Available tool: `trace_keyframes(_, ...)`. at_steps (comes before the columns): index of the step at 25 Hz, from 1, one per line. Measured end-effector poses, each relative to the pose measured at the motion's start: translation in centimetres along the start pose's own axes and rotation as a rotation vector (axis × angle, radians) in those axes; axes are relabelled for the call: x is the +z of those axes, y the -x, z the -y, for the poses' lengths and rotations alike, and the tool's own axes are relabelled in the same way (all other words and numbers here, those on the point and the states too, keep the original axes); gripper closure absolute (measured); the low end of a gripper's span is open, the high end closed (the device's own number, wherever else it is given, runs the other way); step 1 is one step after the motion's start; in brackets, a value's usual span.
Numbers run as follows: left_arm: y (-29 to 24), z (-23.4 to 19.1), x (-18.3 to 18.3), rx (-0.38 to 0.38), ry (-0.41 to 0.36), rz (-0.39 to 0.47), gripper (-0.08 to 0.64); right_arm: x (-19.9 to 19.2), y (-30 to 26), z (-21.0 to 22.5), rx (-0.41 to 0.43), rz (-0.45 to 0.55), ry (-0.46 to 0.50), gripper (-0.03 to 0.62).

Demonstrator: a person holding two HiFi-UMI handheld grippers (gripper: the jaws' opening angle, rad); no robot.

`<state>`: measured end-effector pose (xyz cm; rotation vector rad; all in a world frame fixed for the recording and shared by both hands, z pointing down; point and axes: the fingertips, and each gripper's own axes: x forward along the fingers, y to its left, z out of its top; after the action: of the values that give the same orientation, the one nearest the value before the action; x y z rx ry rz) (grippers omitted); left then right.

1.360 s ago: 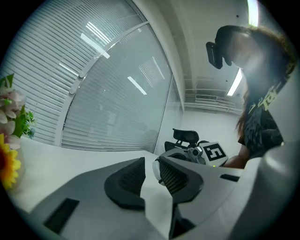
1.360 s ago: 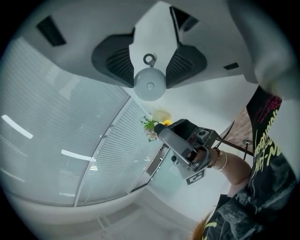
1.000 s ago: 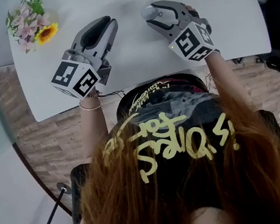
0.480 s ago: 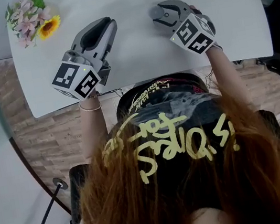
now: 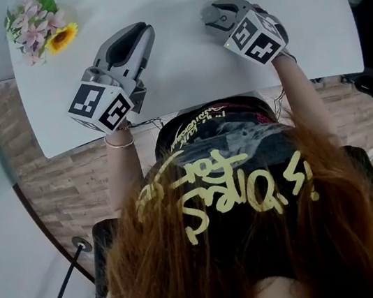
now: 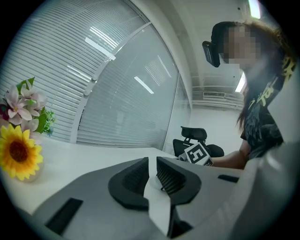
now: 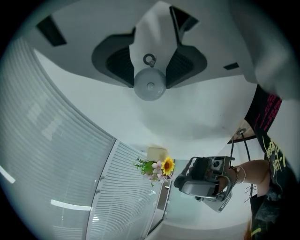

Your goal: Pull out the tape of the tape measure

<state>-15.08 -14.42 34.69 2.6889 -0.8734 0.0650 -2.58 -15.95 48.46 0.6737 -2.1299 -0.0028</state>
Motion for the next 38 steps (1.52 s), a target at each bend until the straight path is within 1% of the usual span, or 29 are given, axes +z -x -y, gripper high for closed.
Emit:
trace_keyframes(4, 0.1, 0.0, -0.2, 0.007, 0.0, -0.004, 0.512, -0.5, -0.2, -0.3, 0.03, -0.027, -0.016, 0.385)
trace_keyframes(8, 0.4, 0.1, -0.2, 0.012, -0.003, -0.008, 0.515, -0.7, -0.4, -0.5, 0.06, -0.035, -0.065, 0.385)
trace_keyframes(10, 0.5, 0.2, -0.3, 0.014, -0.008, -0.016, 0.515, -0.9, -0.5, -0.5, 0.095, -0.049, -0.121, 0.385)
trace_keyframes(11, 0.5, 0.2, -0.3, 0.015, -0.01, -0.019, 0.515, -1.0, -0.5, -0.5, 0.123, -0.048, -0.164, 0.387)
trace_keyframes(13, 0.6, 0.2, -0.3, 0.02, -0.01, -0.02, 0.517, -1.1, -0.7, -0.2, 0.18, -0.02, -0.247, 0.383)
trace_keyframes(14, 0.5, 0.1, -0.4, 0.023, -0.008, -0.02, 0.516, -1.1, -0.7, -0.1, 0.195, -0.007, -0.261, 0.38)
trace_keyframes(17, 0.3, 0.1, -0.5, 0.025, -0.004, -0.022, 0.517, -1.1, -0.6, -0.3, 0.184, -0.018, -0.24, 0.38)
trace_keyframes(22, -0.3, 0.4, -0.9, 0.025, 0.004, -0.036, 0.518, -1.2, -0.5, -0.3, 0.19, -0.011, -0.25, 0.38)
trace_keyframes(29, -1.2, 1.2, -1.0, 0.056, 0.011, -0.032, 0.525, -1.2, -0.2, -0.3, 0.164, 0.059, -0.253, 0.38)
trace_keyframes(38, -3.1, 3.0, -0.5, 0.099, 0.016, -0.016, 0.525, -1.3, -0.1, -0.1, 0.145, 0.095, -0.245, 0.38)
